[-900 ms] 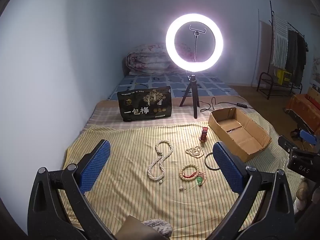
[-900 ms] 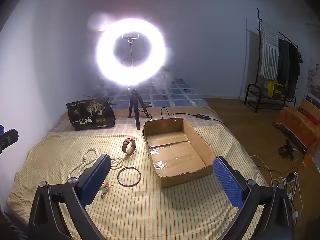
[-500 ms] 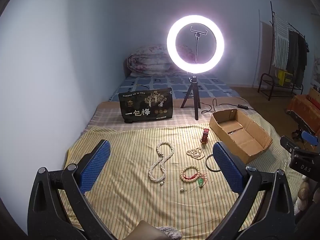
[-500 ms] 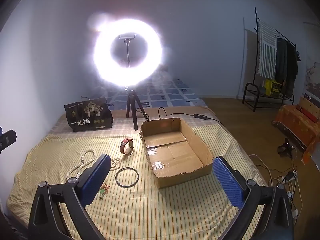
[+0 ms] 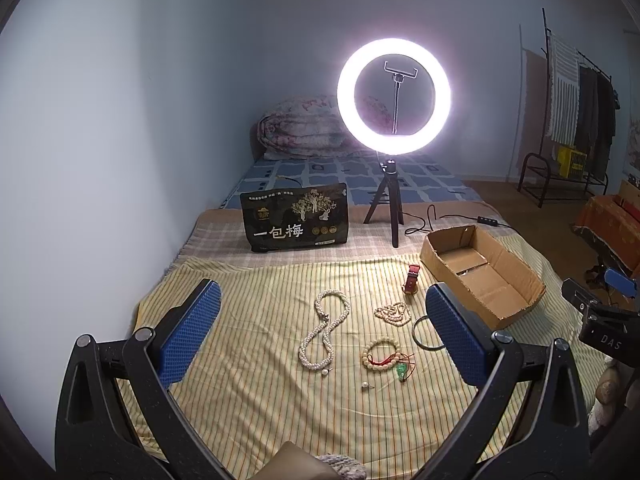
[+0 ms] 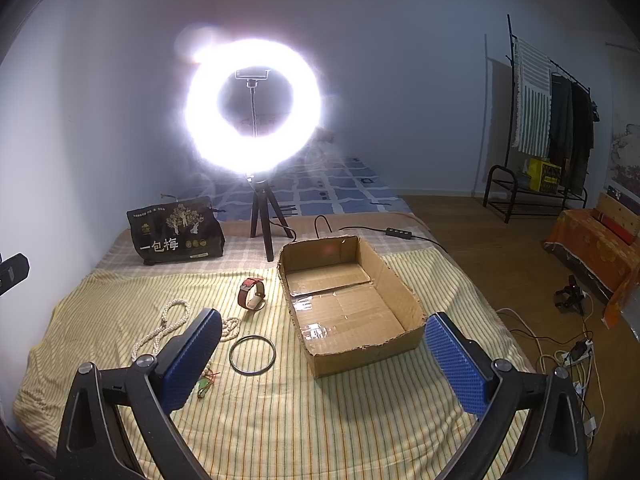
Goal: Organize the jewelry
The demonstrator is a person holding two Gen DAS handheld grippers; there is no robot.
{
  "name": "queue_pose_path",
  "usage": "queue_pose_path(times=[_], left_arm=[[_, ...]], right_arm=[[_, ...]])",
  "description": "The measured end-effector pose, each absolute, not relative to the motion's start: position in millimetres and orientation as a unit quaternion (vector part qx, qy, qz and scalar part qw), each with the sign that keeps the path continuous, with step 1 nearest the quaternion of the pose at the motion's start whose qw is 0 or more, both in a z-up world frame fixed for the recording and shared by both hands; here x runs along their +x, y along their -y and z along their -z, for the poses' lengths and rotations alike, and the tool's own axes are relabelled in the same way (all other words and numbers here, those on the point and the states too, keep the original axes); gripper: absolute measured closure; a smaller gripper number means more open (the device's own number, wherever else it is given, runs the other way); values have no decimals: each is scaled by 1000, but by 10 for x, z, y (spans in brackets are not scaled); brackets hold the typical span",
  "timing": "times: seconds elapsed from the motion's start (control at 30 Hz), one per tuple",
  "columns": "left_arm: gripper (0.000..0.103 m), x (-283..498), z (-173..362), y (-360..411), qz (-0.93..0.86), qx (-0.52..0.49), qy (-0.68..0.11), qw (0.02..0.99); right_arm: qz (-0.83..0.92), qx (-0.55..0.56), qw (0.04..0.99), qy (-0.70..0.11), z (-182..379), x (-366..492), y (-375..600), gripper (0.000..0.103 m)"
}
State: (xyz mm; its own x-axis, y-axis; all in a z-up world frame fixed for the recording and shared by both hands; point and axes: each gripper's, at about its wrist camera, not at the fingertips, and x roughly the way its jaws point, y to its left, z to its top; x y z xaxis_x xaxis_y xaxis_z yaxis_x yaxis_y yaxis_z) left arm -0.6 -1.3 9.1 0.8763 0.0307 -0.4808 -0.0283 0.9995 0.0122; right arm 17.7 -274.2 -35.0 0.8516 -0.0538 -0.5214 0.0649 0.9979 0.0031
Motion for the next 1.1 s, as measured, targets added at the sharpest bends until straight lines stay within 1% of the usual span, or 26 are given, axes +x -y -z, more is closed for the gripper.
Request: queue_pose_path(times=[1.1], left_arm=[[0,-33,-82,14,-15,3,-247,969]], right_arm=[[32,10,960,-279,366,157,2742,0]])
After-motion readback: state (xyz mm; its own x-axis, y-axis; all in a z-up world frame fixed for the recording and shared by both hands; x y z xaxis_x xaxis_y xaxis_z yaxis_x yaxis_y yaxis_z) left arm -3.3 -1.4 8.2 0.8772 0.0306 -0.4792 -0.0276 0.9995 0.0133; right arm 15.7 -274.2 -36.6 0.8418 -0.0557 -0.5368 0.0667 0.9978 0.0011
